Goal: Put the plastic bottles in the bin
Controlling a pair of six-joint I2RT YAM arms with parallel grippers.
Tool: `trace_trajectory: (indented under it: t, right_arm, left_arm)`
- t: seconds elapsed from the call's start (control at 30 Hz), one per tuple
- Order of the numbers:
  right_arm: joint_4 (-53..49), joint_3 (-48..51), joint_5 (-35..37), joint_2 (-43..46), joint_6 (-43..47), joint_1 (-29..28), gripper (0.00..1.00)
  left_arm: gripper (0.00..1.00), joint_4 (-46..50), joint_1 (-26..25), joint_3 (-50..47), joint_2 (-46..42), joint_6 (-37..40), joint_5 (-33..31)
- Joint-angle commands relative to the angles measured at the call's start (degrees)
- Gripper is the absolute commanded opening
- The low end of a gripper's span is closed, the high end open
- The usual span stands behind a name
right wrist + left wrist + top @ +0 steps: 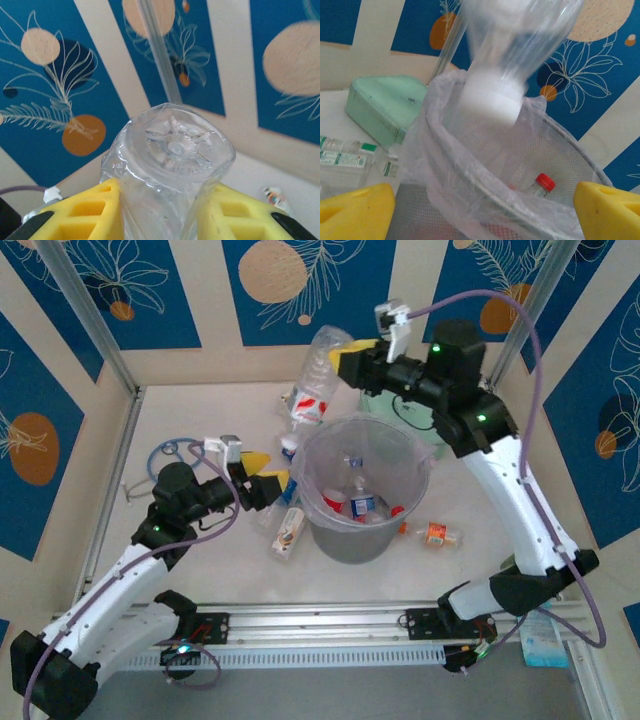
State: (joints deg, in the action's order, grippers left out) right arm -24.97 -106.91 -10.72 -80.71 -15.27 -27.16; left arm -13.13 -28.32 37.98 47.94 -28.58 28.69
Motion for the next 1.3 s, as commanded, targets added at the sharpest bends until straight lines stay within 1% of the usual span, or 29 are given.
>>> trace_trajectory:
  t: [0.0,0.17,0.3,0.37,0.43,0.53,0.63,0.83,1.0,1.17,1.27]
  right_arm:
    - [-4.99,-1.75,2.97,4.5,3.32,2.14,0.35]
    - [-10.71,1.6,8.29,10.65,6.03,4.6,0.31]
    - [-14.98,6.22,15.82,15.4,8.82,5.01,0.26]
    - [-15.11,9.32,17.36,17.22,8.81,5.09,0.22]
    - [-15.24,11.81,16.06,18.11,8.21,5.02,0.21]
    - [-15.63,14.91,14.18,18.05,6.98,4.53,0.19]
    - [-15.3,17.72,14.9,18.08,6.86,2.9,0.17]
    - [-10.82,25.55,14.23,19.16,4.82,-0.13,0.15]
    - [-4.85,34.28,15.01,20.54,4.54,-2.5,0.14]
    - [3.28,44.14,13.12,21.82,2.49,-3.72,0.14]
    - [5.94,47.67,13.57,21.24,3.07,-4.69,0.13]
  left_arm:
    - [0.92,7.64,-0.29,-0.38,-1.57,2.77,-4.66]
    - [0.92,17.96,0.06,0.78,0.47,4.25,-13.47]
    - [0.91,27.9,0.32,1.67,4.36,5.17,-25.71]
    - [0.91,30.47,0.36,1.3,6.15,5.68,-29.39]
    - [0.92,29.98,0.33,0.03,7.27,6.24,-29.63]
    - [0.91,26.58,0.37,-2.85,7.91,5.54,-28.14]
    - [0.9,24.62,0.37,-5.08,8.46,4.61,-27.98]
    - [0.88,22.43,0.34,-7.62,10.88,4.21,-26.33]
    - [0.88,19.61,0.32,-9.6,12.89,3.29,-25.29]
    - [0.88,16.75,0.28,-11.37,14.73,1.96,-24.97]
    - [0.88,16.49,0.26,-11.51,16.43,2.03,-25.05]
